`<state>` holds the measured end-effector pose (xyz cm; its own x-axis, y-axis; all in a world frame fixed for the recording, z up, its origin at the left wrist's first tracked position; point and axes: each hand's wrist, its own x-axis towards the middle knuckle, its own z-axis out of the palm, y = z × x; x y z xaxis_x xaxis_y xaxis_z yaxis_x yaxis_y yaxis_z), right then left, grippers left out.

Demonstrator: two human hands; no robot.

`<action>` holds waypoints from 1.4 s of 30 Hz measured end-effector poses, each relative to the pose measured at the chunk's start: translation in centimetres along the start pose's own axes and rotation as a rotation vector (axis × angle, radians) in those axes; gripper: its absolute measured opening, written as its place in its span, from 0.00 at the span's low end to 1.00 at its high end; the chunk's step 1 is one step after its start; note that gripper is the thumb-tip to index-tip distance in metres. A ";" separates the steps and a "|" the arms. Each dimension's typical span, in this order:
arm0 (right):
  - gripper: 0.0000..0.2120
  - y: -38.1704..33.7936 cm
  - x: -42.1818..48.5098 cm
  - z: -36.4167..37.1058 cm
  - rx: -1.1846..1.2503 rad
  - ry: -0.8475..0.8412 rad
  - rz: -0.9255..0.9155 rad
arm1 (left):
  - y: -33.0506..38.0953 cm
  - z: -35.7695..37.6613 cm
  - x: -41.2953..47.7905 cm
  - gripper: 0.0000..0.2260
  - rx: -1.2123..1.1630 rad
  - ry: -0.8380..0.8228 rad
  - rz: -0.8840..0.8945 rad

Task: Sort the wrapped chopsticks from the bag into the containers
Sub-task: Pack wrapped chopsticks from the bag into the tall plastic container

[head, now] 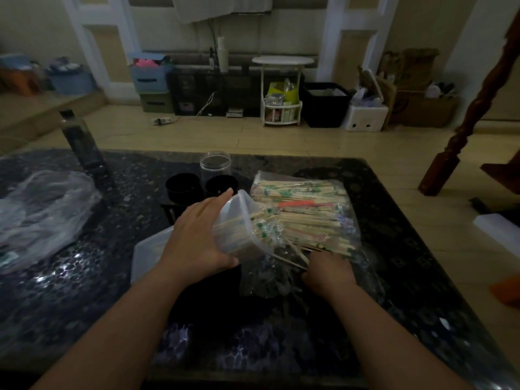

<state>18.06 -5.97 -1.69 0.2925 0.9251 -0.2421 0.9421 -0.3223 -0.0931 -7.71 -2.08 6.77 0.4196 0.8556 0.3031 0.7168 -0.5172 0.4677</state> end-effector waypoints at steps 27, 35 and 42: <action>0.14 -0.7 -1.7 -1.5 0.045 -0.007 -0.173 | -0.5 0.1 0.2 0.56 -0.022 0.006 -0.005; 0.11 -0.6 -5.6 -5.4 0.042 0.079 -0.236 | -0.3 -0.4 0.0 0.56 -0.049 0.034 -0.048; 0.15 -0.2 -7.5 -8.6 -0.014 0.239 -0.265 | -0.2 -0.8 -0.1 0.56 -0.054 0.029 -0.070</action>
<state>17.11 -11.17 8.43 0.0666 0.9976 0.0213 0.9920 -0.0639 -0.1086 -8.36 -2.11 7.31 0.3528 0.8889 0.2922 0.7122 -0.4576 0.5323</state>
